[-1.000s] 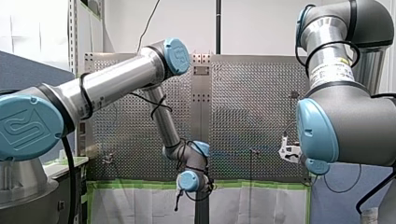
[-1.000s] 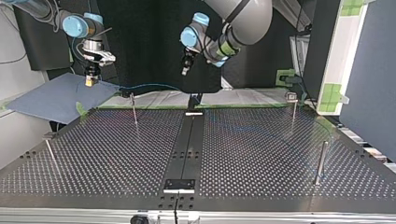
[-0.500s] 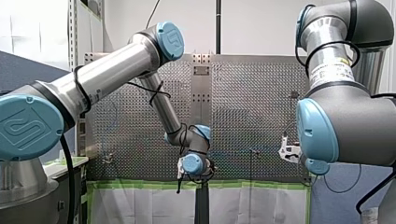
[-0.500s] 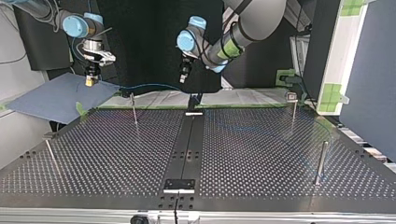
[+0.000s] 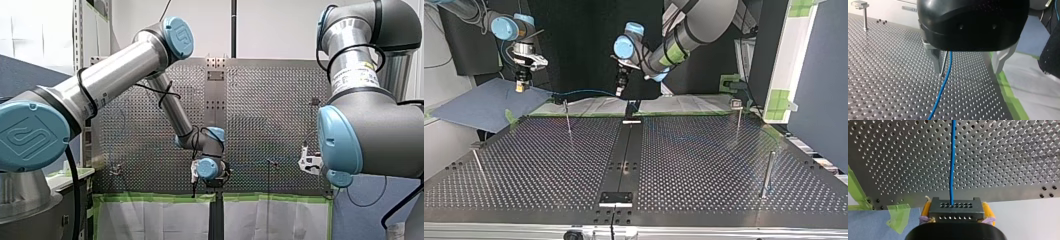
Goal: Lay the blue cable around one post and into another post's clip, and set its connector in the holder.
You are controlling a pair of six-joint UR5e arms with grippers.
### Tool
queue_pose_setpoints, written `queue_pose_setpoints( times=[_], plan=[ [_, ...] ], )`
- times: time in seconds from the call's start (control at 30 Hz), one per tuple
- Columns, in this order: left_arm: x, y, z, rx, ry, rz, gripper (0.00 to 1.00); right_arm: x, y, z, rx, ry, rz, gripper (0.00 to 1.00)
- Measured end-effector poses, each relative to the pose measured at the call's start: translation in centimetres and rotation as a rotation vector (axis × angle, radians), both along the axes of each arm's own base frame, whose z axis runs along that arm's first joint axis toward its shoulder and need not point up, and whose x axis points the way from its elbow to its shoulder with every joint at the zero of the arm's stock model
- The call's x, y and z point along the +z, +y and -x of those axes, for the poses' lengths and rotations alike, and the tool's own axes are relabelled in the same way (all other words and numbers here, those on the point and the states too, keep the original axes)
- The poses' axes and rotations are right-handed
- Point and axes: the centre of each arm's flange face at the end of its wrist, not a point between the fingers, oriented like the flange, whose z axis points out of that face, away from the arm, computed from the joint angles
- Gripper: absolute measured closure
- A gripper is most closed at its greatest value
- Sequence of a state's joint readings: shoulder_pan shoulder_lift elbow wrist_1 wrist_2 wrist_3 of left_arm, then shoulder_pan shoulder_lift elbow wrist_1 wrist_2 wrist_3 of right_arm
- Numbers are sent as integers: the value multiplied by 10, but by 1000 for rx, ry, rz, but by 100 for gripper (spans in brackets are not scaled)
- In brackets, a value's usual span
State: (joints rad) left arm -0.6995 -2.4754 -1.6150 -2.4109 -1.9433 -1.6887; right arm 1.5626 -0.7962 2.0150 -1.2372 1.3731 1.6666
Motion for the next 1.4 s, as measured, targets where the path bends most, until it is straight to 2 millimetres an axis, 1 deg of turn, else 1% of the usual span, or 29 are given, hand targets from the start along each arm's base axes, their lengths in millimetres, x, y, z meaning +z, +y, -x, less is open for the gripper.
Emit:
queue_pose_setpoints(
  times=[0.37, 0.53, 0.77, 0.9, 1.4],
  plan=[
    [0, 2, -6, 9, -19, 6, 0, 0, 1, -2, 4, 1, 0, 100],
    [-2, -2, -11, 7, -19, 9, 0, 0, 1, -2, 4, 2, 0, 100],
    [9, -11, -29, 18, -35, 24, 0, 0, 1, -2, 4, 4, -1, 100],
    [14, -12, -36, 27, -39, 27, 0, 0, 1, -2, 4, 4, -1, 100],
    [16, -9, -44, 42, -52, 30, 0, 0, 1, -2, 4, 5, -1, 100]
  ],
)
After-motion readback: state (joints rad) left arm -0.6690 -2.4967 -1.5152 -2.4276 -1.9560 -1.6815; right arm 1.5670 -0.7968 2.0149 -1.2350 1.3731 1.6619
